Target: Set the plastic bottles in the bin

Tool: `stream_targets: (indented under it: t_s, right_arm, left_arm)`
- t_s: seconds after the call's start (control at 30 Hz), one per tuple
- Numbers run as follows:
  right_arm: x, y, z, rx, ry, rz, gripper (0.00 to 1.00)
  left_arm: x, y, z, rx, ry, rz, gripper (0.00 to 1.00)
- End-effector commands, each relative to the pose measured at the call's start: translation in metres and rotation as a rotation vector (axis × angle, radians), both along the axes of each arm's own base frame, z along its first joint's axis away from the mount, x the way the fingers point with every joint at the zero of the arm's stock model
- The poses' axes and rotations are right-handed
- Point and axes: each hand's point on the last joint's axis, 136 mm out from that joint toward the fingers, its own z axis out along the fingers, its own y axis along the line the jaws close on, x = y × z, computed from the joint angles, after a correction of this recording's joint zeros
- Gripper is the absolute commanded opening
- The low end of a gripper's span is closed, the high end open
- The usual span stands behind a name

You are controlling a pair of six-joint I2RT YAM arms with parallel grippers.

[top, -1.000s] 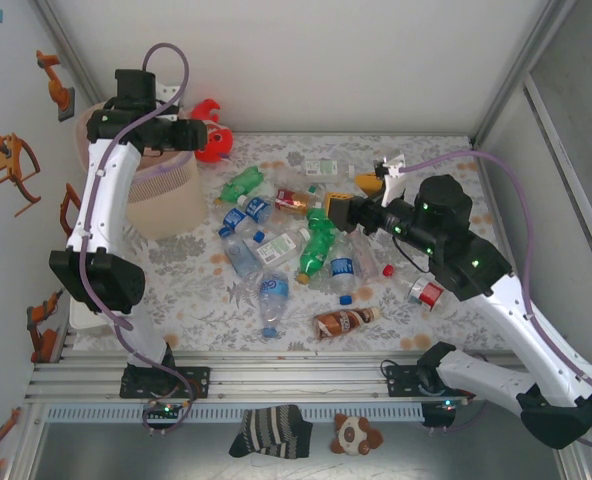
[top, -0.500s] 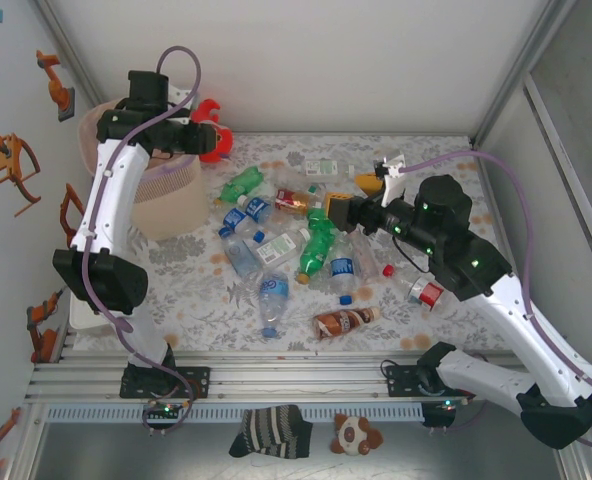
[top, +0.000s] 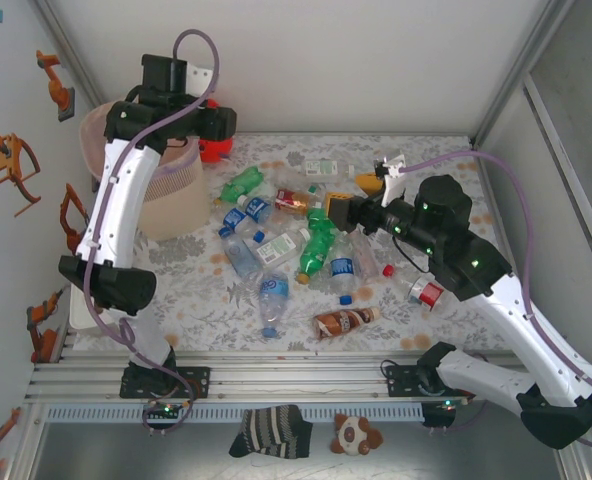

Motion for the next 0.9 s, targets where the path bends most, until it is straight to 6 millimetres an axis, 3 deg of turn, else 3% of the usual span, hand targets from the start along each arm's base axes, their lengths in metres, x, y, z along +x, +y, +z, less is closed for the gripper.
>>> stream_targets:
  t_s: [0.0, 0.37, 0.63, 0.87]
  right_arm:
    - [-0.001, -0.002, 0.0, -0.004, -0.009, -0.01, 0.85]
    - [-0.004, -0.01, -0.002, -0.024, -0.014, -0.033, 0.85]
    - [-0.008, -0.015, -0.003, -0.039, -0.012, -0.041, 0.85]
    - [-0.01, -0.019, -0.002, -0.04, -0.017, -0.052, 0.85]
  left_arm:
    - [0.013, -0.012, -0.027, 0.057, 0.048, -0.012, 0.66]
    - [0.053, -0.061, -0.133, 0.255, 0.167, -0.049, 0.61]
    - [0.078, -0.051, -0.207, 0.445, 0.242, -0.004, 0.6]
    - [0.099, -0.044, -0.244, 0.566, 0.231, 0.003, 0.62]
